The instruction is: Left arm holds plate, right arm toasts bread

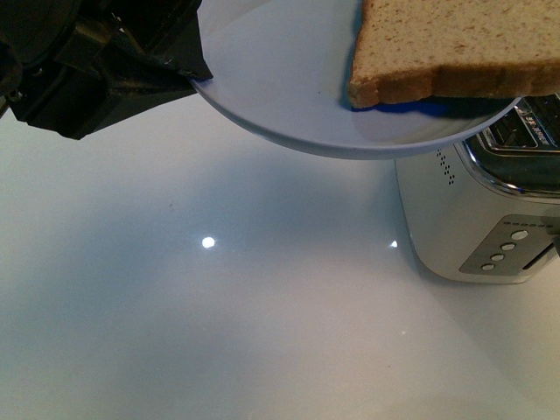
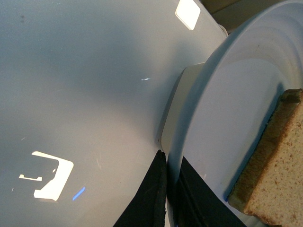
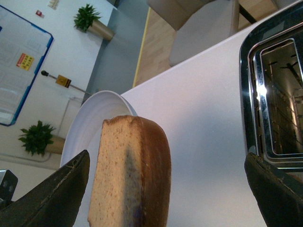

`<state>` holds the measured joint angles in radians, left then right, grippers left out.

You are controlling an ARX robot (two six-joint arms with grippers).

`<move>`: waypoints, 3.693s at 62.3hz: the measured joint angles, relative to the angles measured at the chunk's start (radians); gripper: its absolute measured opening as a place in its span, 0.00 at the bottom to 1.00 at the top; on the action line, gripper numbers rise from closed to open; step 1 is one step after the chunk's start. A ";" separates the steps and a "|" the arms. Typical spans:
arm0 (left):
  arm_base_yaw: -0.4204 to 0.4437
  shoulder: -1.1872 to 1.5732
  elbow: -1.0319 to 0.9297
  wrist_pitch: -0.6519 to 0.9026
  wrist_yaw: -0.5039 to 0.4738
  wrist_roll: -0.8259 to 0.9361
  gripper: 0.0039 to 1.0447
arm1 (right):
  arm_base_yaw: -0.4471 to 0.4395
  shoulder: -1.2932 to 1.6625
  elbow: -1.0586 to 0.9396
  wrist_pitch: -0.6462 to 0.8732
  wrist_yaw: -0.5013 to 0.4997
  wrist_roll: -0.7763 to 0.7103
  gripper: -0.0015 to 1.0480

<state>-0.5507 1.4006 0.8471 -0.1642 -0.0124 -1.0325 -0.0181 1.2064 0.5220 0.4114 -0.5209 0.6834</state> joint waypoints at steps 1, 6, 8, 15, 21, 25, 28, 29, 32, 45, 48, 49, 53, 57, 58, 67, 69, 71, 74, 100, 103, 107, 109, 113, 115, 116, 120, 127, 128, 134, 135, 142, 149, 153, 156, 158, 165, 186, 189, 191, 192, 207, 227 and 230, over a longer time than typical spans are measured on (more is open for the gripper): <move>0.000 0.000 0.000 0.000 0.002 0.000 0.02 | 0.005 0.010 0.001 0.007 0.000 0.005 0.92; 0.000 0.000 0.001 0.000 0.006 0.000 0.02 | 0.022 0.033 0.007 0.018 0.000 0.026 0.92; 0.000 0.000 0.002 0.000 0.008 0.000 0.02 | 0.029 0.041 0.010 0.021 0.000 0.032 0.92; 0.000 0.000 0.008 -0.001 0.012 0.000 0.02 | 0.053 0.056 0.017 0.026 0.002 0.050 0.89; 0.000 0.000 0.009 -0.001 0.012 -0.001 0.02 | 0.065 0.056 0.018 0.026 0.006 0.055 0.76; 0.000 0.000 0.009 -0.001 0.012 -0.001 0.02 | 0.072 0.055 0.018 0.019 0.013 0.057 0.66; 0.000 0.000 0.009 -0.001 0.013 -0.001 0.02 | 0.077 0.048 0.018 0.010 0.016 0.057 0.58; 0.000 0.000 0.009 -0.001 0.013 -0.001 0.02 | 0.077 0.047 0.018 0.008 0.016 0.057 0.56; 0.004 0.000 0.009 -0.001 0.014 -0.001 0.02 | 0.081 0.033 0.018 0.003 0.016 0.058 0.46; 0.011 0.000 0.009 -0.001 0.017 -0.001 0.02 | 0.082 -0.034 0.017 -0.021 0.006 0.063 0.12; 0.011 0.000 0.009 -0.001 0.018 -0.002 0.02 | 0.080 -0.047 0.017 -0.027 0.003 0.066 0.06; 0.011 0.000 0.009 -0.001 0.018 -0.002 0.02 | 0.080 -0.051 0.017 -0.028 0.002 0.066 0.05; 0.011 0.000 0.009 -0.001 0.019 -0.002 0.02 | 0.076 -0.069 0.017 -0.037 -0.004 0.070 0.03; 0.011 0.000 0.009 0.000 0.020 -0.002 0.02 | 0.072 -0.087 0.018 -0.048 -0.008 0.074 0.03; 0.011 0.000 0.009 0.000 0.020 -0.002 0.02 | 0.070 -0.092 0.018 -0.050 -0.011 0.077 0.03; 0.011 0.000 0.009 0.002 0.021 -0.004 0.02 | 0.039 -0.132 0.096 -0.104 -0.033 0.076 0.03; 0.011 0.000 0.009 0.002 0.021 -0.004 0.02 | 0.027 -0.135 0.120 -0.111 -0.040 0.075 0.03; 0.011 0.000 0.009 0.003 0.021 -0.004 0.02 | 0.014 -0.139 0.147 -0.121 -0.041 0.070 0.03; 0.011 0.000 0.009 0.005 0.021 -0.004 0.02 | -0.010 -0.142 0.198 -0.145 -0.040 0.058 0.03; 0.010 0.000 0.005 0.009 0.024 -0.003 0.02 | -0.058 0.050 0.548 -0.512 0.312 -0.538 0.03; 0.010 0.000 0.005 0.009 0.024 -0.003 0.02 | -0.048 0.085 0.550 -0.522 0.338 -0.599 0.03; 0.009 0.000 0.005 0.009 0.024 -0.003 0.02 | -0.035 0.132 0.550 -0.529 0.370 -0.667 0.03; 0.008 0.000 0.005 0.009 0.024 -0.002 0.02 | -0.030 0.153 0.550 -0.531 0.378 -0.694 0.03; 0.008 0.000 0.005 0.010 0.024 -0.002 0.02 | -0.022 0.182 0.554 -0.536 0.391 -0.726 0.03; 0.008 0.000 0.005 0.010 0.024 -0.002 0.02 | -0.018 0.196 0.558 -0.538 0.396 -0.741 0.03; 0.008 0.000 0.004 0.010 0.024 -0.002 0.02 | -0.016 0.201 0.560 -0.538 0.397 -0.746 0.03; 0.008 0.000 0.003 0.010 0.024 -0.001 0.02 | -0.008 0.223 0.573 -0.541 0.402 -0.765 0.03; 0.008 0.000 0.000 0.010 0.025 0.000 0.02 | 0.009 0.252 0.595 -0.547 0.402 -0.776 0.03; 0.008 0.000 -0.001 0.010 0.026 0.000 0.02 | 0.011 0.254 0.597 -0.549 0.402 -0.776 0.03; 0.008 0.000 -0.002 0.010 0.032 0.003 0.02 | 0.026 0.274 0.605 -0.555 0.409 -0.777 0.03; 0.008 0.000 -0.002 0.010 0.032 0.003 0.02 | 0.030 0.278 0.605 -0.556 0.414 -0.778 0.03; 0.009 0.000 -0.006 0.010 0.032 0.006 0.02 | 0.046 0.307 0.605 -0.558 0.431 -0.781 0.03; 0.010 0.000 -0.012 0.010 0.035 0.007 0.02 | 0.058 0.333 0.605 -0.558 0.447 -0.789 0.03; 0.010 0.000 -0.013 0.010 0.035 0.007 0.02 | 0.061 0.343 0.605 -0.558 0.451 -0.792 0.03; 0.011 0.000 -0.013 0.010 0.036 0.007 0.02 | 0.064 0.351 0.605 -0.557 0.454 -0.794 0.03; 0.011 0.000 -0.013 0.010 0.038 0.007 0.02 | 0.065 0.359 0.605 -0.555 0.455 -0.795 0.03; 0.011 0.000 -0.014 0.012 0.039 0.008 0.02 | 0.066 0.378 0.605 -0.550 0.458 -0.796 0.03; 0.016 0.000 -0.018 0.015 0.046 0.010 0.02 | 0.067 0.427 0.605 -0.550 0.470 -0.798 0.03; 0.017 0.000 -0.018 0.015 0.046 0.010 0.02 | 0.069 0.432 0.605 -0.550 0.472 -0.801 0.03; 0.017 0.000 -0.018 0.016 0.046 0.010 0.02 | 0.072 0.436 0.605 -0.551 0.473 -0.805 0.03; 0.017 0.000 -0.018 0.016 0.046 0.010 0.02 | 0.073 0.437 0.605 -0.552 0.473 -0.806 0.03; 0.018 -0.005 -0.025 0.021 0.054 0.010 0.02 | 0.093 0.468 0.613 -0.570 0.469 -0.832 0.03; 0.025 -0.005 -0.027 0.021 0.061 0.011 0.02 | 0.109 0.502 0.617 -0.566 0.469 -0.863 0.05; 0.027 -0.005 -0.028 0.021 0.061 0.011 0.02 | 0.109 0.502 0.600 -0.551 0.465 -0.861 0.16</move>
<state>-0.5240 1.3952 0.8192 -0.1432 0.0490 -1.0210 0.0906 1.7084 1.1225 -0.1398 -0.0555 -0.1772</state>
